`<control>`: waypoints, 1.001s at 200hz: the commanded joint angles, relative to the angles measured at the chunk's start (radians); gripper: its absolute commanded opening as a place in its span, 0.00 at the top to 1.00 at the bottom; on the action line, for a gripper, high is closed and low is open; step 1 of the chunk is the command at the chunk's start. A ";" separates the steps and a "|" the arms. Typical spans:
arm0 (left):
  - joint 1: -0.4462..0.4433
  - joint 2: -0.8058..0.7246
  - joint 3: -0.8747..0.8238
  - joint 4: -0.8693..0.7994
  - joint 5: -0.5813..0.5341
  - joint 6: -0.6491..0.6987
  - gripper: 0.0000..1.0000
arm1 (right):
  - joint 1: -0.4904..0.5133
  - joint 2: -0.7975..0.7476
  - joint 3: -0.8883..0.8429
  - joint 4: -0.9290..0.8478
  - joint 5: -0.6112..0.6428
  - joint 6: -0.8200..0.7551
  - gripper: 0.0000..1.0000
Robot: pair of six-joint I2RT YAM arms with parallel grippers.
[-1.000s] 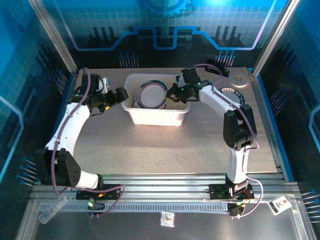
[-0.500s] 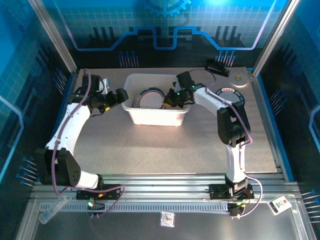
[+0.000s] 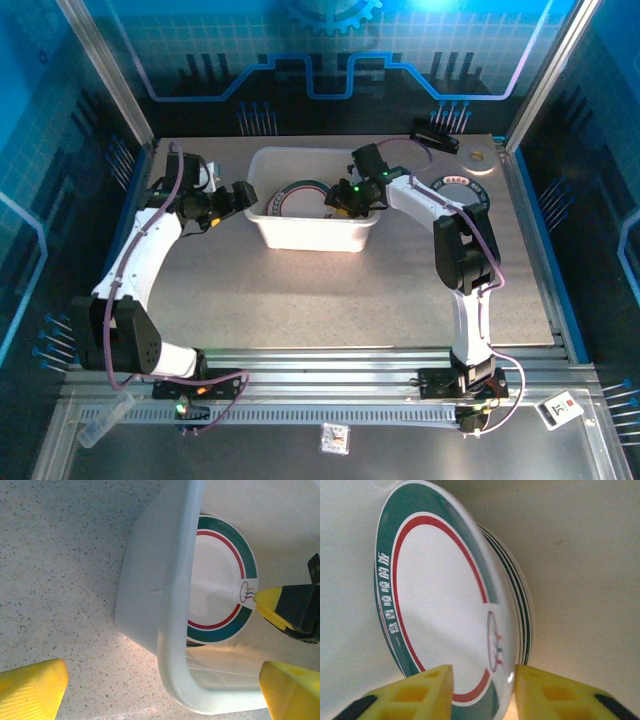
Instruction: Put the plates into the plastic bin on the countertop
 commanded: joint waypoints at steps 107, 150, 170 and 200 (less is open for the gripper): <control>0.009 -0.076 -0.034 -0.014 0.011 0.000 0.01 | 0.032 -0.249 0.043 -0.084 0.103 -0.066 0.26; 0.009 -0.078 -0.031 -0.017 0.014 -0.002 0.01 | -0.010 -0.388 0.011 -0.133 0.149 -0.118 0.22; 0.010 -0.077 -0.026 -0.009 0.013 -0.003 0.01 | -0.079 -0.480 -0.037 -0.152 0.152 -0.128 0.22; 0.009 -0.062 -0.022 0.011 0.015 -0.024 0.01 | -0.263 -0.633 -0.223 -0.103 0.099 -0.078 0.23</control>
